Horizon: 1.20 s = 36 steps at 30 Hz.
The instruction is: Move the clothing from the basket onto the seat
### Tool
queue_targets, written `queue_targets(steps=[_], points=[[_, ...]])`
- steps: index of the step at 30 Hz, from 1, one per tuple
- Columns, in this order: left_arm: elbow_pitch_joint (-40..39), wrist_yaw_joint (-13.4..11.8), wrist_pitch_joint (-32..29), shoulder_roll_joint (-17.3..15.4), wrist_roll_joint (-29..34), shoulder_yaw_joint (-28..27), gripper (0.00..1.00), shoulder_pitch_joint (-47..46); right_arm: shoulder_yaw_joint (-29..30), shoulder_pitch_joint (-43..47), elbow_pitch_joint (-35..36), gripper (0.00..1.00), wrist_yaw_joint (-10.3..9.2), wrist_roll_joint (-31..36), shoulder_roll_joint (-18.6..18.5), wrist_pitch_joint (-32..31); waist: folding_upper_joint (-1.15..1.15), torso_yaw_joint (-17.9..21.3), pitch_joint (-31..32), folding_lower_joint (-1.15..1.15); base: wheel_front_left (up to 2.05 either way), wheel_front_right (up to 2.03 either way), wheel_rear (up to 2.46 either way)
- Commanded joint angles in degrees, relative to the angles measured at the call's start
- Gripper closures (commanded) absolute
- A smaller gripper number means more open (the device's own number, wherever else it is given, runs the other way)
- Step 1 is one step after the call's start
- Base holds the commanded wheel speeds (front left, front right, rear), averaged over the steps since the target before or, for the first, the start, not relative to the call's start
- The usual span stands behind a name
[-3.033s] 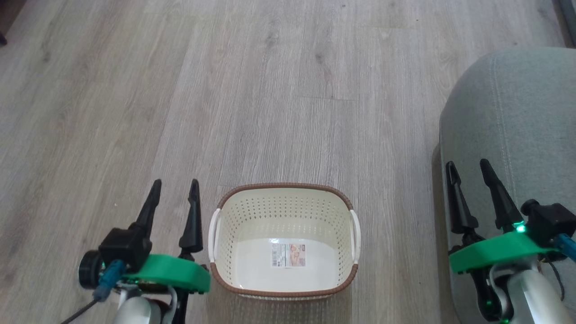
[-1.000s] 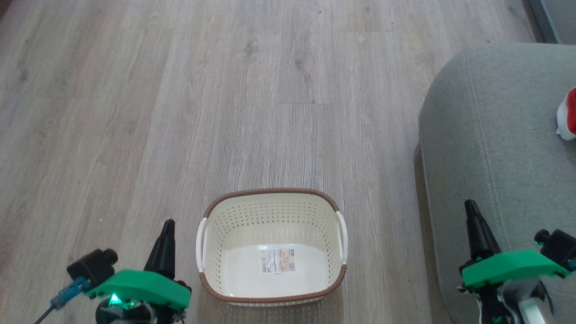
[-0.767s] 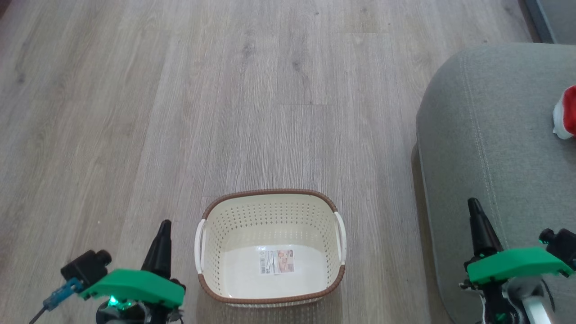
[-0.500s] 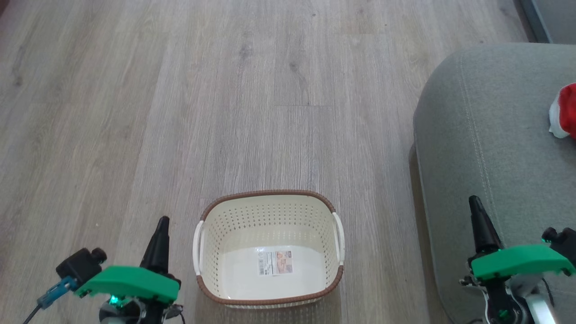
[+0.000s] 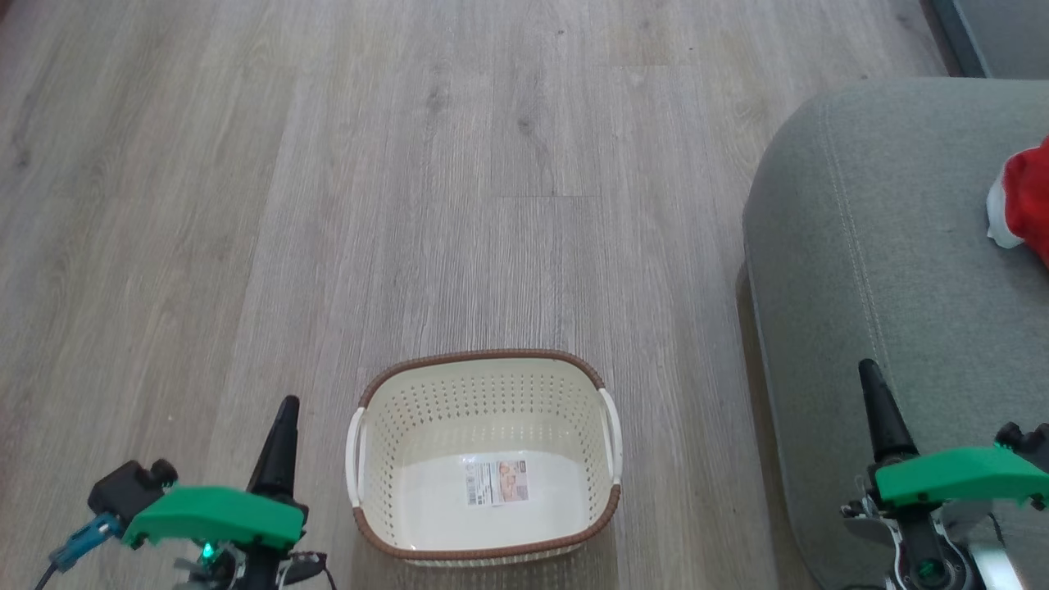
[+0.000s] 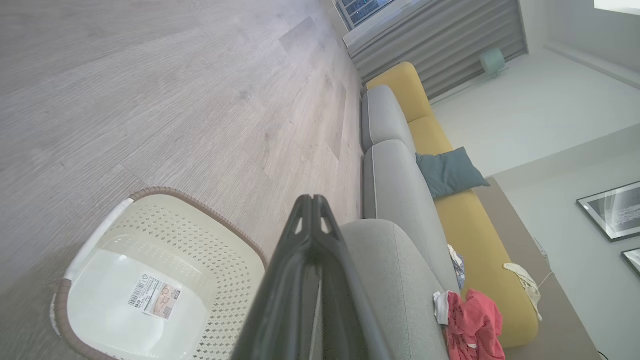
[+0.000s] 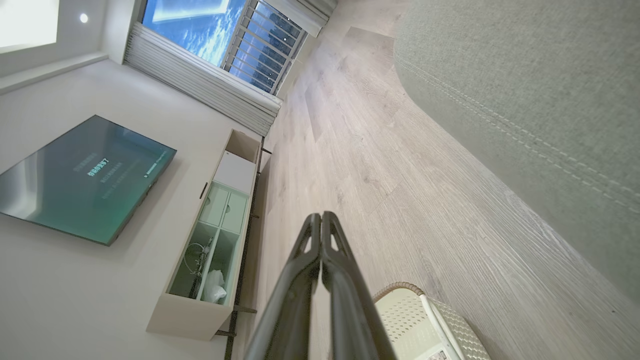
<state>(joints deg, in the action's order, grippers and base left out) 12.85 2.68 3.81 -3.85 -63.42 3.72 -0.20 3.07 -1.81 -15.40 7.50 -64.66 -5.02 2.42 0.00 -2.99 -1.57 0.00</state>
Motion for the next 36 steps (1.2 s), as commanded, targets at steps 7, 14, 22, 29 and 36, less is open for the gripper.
queue_targets(steps=[7,14,22,29,36], points=[[-1.2,1.1,-1.3,-0.8,-4.9,-2.4,1.0,-3.7,0.0,-3.1,1.6,1.0,-0.01,-4.4,0.4,-1.5,0.0,0.4,0.2,0.0,0.0,0.0,0.0],[-0.8,1.7,-2.5,-0.8,-9.3,-3.3,1.0,-4.0,0.6,-3.3,1.6,1.0,-0.01,-8.4,0.6,-2.7,0.0,0.8,0.4,0.0,0.0,0.0,0.0],[-0.3,2.5,-4.0,-0.8,-15.0,-4.4,1.0,-4.5,1.2,-3.6,1.5,1.0,-0.01,-13.5,0.9,-4.3,0.0,1.4,0.7,0.0,0.0,0.0,0.0],[0.1,3.1,-5.2,-0.8,-19.3,-5.4,1.0,-4.8,1.8,-3.8,1.5,1.0,-0.01,-17.4,1.2,-5.5,0.0,1.8,0.9,0.0,0.0,0.0,0.0],[0.5,3.8,-6.4,-0.8,-23.7,-6.3,1.0,-5.2,2.3,-4.0,1.5,1.0,-0.01,-21.4,1.5,-6.7,0.0,2.3,1.1,0.0,0.0,0.0,0.0]])
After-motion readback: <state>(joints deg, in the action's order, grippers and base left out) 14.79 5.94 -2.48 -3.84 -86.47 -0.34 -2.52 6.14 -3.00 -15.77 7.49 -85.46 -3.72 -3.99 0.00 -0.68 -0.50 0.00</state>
